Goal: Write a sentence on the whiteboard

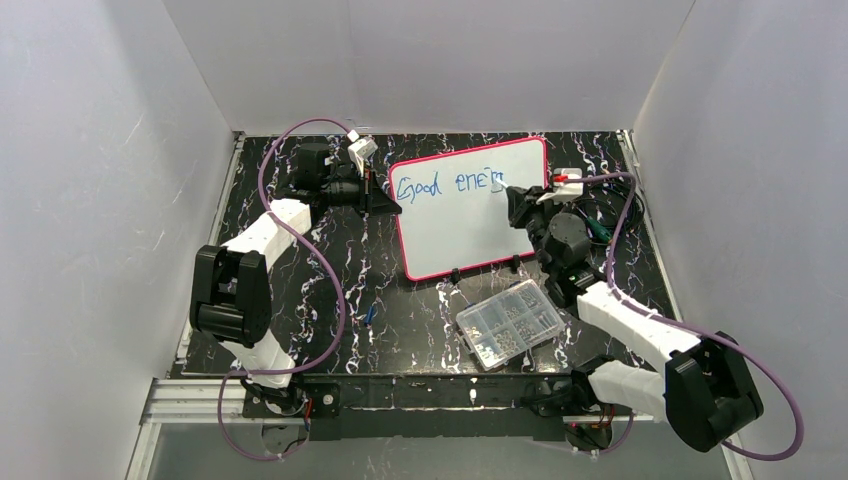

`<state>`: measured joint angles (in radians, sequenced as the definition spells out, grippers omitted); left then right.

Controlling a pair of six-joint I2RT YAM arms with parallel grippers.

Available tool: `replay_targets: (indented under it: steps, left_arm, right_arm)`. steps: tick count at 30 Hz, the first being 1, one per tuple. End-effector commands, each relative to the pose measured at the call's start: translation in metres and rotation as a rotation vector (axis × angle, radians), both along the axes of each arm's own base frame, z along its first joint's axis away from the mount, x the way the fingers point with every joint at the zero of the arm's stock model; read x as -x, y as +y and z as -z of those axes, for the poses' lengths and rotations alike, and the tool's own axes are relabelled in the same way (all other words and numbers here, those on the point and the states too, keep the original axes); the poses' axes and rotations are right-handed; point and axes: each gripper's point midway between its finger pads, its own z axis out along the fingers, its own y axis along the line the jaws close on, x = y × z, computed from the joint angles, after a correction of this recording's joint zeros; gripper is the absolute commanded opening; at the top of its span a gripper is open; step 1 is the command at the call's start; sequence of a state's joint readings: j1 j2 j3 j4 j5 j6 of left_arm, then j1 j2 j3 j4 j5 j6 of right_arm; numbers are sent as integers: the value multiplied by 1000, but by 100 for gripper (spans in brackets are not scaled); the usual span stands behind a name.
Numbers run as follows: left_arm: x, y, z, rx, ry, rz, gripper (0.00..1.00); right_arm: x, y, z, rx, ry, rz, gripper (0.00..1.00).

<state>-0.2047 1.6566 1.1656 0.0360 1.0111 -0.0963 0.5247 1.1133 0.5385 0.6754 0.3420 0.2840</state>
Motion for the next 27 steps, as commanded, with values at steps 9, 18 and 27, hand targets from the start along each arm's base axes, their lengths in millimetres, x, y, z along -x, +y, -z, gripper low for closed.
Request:
replay_targets:
  steps: [9,18,27]
  left_arm:
    - [8,-1,-36,36,-100,37,0]
    - [8,-1,-35,35,-96,37,0]
    - [8,-1,-35,35,-98,37,0]
  right_arm:
    - [-18,-19,-68,-14,-159,118,1]
    - [-23,-22,-56,-4,-140,135,1]
    - [-28,-25,-42,16,-110,144,1]
